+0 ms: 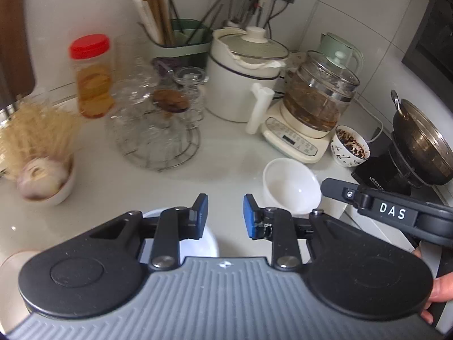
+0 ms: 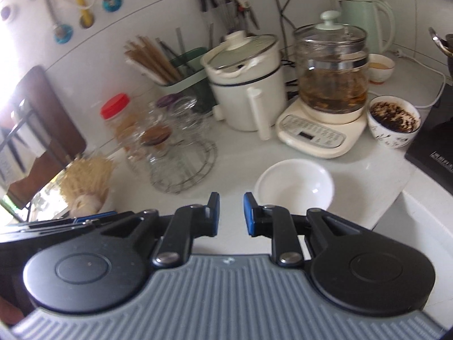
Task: Organize plates and bowls
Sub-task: 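Move both grippers to the white ceramic bowl by the kettle base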
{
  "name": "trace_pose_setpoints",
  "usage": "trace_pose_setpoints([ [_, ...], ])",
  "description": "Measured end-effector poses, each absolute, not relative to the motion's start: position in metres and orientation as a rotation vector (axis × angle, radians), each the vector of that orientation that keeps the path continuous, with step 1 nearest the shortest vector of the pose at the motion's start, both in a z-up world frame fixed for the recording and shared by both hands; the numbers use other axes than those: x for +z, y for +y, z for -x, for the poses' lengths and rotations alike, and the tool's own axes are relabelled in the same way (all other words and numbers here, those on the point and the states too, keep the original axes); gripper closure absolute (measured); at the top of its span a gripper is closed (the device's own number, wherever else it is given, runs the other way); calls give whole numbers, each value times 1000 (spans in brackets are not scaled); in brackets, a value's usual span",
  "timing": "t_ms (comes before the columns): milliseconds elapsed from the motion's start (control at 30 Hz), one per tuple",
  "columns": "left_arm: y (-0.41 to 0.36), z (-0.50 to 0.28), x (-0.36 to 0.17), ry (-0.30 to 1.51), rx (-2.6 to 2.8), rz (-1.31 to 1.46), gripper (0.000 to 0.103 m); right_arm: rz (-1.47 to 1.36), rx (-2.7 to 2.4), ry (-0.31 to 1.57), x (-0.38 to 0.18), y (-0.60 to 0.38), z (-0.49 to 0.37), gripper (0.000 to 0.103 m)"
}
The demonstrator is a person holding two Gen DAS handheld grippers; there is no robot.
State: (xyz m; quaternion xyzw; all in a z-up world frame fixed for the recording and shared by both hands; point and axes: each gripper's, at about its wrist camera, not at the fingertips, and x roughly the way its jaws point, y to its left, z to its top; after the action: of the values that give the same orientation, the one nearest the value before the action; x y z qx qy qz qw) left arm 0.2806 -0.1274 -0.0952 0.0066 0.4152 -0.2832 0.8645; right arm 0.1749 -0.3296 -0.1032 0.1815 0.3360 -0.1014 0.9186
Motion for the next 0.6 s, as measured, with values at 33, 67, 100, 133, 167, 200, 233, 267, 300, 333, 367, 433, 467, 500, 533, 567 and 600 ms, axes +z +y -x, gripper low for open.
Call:
trace_pose_setpoints([
  [33,-136,-284,-97,876,-596,-22,71,-378,-217,695,-105,-338,-176,81],
  [67,-145,-287,-99,881,-599,-24,71,-386,-221,697,-106,-346,-176,81],
  [100,-152,-289,-101,884,-601,-24,71,-393,-226,698,-107,-353,-177,80],
  [133,-160,-291,-102,888,-604,-25,71,-398,-234,700,-109,-359,-177,80],
  [167,-168,-292,-104,892,-606,-27,71,-404,-243,703,-110,-367,-178,80],
  [200,-175,-293,-106,896,-610,-32,70,-415,-251,705,-112,-374,-180,80],
  [233,-182,-294,-109,903,-617,-43,69,-426,-259,706,-114,-380,-181,80],
  [267,-189,-295,-112,910,-621,-59,66,-433,-267,709,-117,-386,-182,80],
  [300,-196,-296,-115,918,-625,-69,63,-444,-276,715,-119,-393,-184,80],
  [333,-202,-298,-117,928,-630,-72,62,-457,-283,720,-122,-399,-185,80],
  [367,-207,-301,-120,939,-632,-72,61,-465,-289,726,-125,-405,-187,80],
  [433,-216,-307,-125,956,-617,-77,55,-473,-300,740,-130,-416,-191,80],
  [467,-221,-311,-128,964,-607,-79,52,-479,-306,745,-132,-421,-192,73],
  [500,-225,-314,-130,970,-605,-76,51,-491,-308,747,-135,-427,-193,69],
  [533,-229,-318,-133,976,-604,-72,51,-507,-308,749,-139,-431,-194,57],
  [567,-232,-321,-136,984,-600,-72,50,-521,-305,754,-143,-435,-195,50],
  [600,-236,-325,-140,995,-590,-74,50,-532,-305,768,-148,-439,-197,50],
])
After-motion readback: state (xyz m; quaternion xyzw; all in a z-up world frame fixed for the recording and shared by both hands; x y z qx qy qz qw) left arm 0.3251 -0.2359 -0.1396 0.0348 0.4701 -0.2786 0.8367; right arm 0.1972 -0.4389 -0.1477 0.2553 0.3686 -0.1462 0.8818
